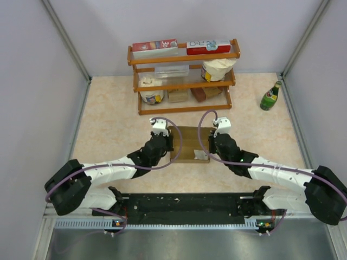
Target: Fold the paper box
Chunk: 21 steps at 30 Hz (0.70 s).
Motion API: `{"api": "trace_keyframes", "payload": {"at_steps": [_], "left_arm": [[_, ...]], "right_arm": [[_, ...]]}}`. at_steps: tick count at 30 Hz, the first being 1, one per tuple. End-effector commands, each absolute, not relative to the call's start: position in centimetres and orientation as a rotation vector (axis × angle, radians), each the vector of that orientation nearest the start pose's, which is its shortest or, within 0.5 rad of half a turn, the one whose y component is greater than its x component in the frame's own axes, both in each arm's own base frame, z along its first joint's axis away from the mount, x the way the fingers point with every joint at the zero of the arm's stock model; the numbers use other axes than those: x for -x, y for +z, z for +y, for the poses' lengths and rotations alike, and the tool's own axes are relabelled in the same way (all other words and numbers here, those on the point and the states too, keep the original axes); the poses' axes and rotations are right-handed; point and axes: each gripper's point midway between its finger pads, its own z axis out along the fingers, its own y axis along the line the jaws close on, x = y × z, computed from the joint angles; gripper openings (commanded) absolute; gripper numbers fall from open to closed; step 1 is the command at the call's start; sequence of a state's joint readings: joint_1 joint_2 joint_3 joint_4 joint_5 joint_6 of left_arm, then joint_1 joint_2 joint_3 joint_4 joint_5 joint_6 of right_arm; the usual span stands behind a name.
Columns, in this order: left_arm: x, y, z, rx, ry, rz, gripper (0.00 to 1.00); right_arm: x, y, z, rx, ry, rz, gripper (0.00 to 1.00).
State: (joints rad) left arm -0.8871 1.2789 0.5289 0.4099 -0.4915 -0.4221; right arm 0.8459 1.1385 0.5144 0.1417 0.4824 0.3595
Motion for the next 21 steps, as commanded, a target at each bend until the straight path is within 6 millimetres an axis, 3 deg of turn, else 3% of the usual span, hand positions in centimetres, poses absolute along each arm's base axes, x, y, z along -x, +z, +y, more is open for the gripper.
{"api": "trace_keyframes", "payload": {"at_steps": [1,12,21], "left_arm": [[-27.6,13.5,-27.4,-0.103,-0.585,1.858,0.17],[-25.1,11.6,-27.9,-0.096,-0.595,1.897,0.17],[-23.8,11.2,-27.5,-0.097,-0.569,1.903,0.17]], "right_arm": [[-26.0,12.3,22.6,0.189,0.417,1.959,0.00],[-23.9,10.7,22.2,0.197,0.433,1.990,0.00],[-22.5,10.2,21.2,0.186,0.417,1.988,0.00]]}}
